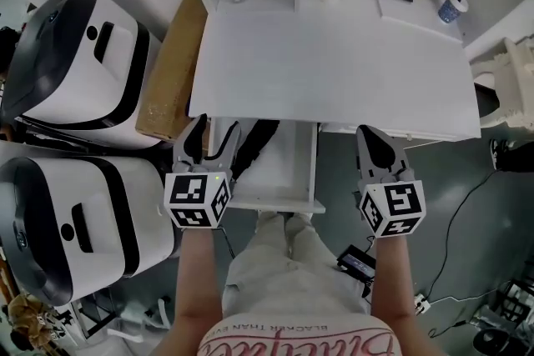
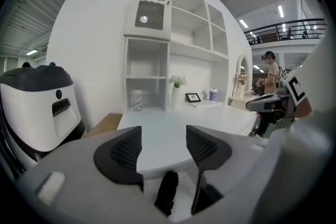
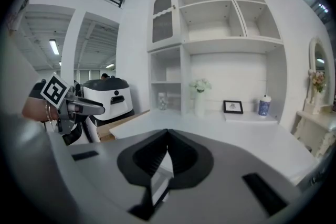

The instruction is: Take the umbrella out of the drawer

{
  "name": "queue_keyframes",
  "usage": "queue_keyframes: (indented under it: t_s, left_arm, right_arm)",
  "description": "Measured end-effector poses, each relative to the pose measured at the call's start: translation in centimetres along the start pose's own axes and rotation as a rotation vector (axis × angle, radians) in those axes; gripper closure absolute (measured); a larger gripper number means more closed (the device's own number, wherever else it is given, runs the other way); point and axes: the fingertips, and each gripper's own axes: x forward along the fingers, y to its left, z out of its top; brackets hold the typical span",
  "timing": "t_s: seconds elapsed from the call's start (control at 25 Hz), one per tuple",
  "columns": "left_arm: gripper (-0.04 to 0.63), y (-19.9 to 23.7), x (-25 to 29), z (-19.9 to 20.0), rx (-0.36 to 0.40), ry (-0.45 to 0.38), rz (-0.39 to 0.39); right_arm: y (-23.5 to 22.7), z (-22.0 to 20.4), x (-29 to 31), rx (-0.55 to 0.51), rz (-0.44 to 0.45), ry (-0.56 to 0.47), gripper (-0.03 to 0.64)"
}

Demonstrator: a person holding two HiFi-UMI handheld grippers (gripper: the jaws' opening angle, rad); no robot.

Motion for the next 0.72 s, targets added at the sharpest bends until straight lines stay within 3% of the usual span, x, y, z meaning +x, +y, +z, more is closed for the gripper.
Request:
queue_keyframes:
  t_s: [0.36, 0.72]
  left_arm:
    - [0.323, -0.2, 2.2, -6.1, -0.015, 0.221, -0.137]
    - [0.319, -0.8, 3.4, -13.4, 0.037, 0.446, -0.22]
  right_arm:
    - [2.0, -3.3, 1.2, -0.032, -0.036, 0.092, 0.609]
    - [3.4, -7.2, 2.1, 0.01, -0.038, 0.171, 0.609]
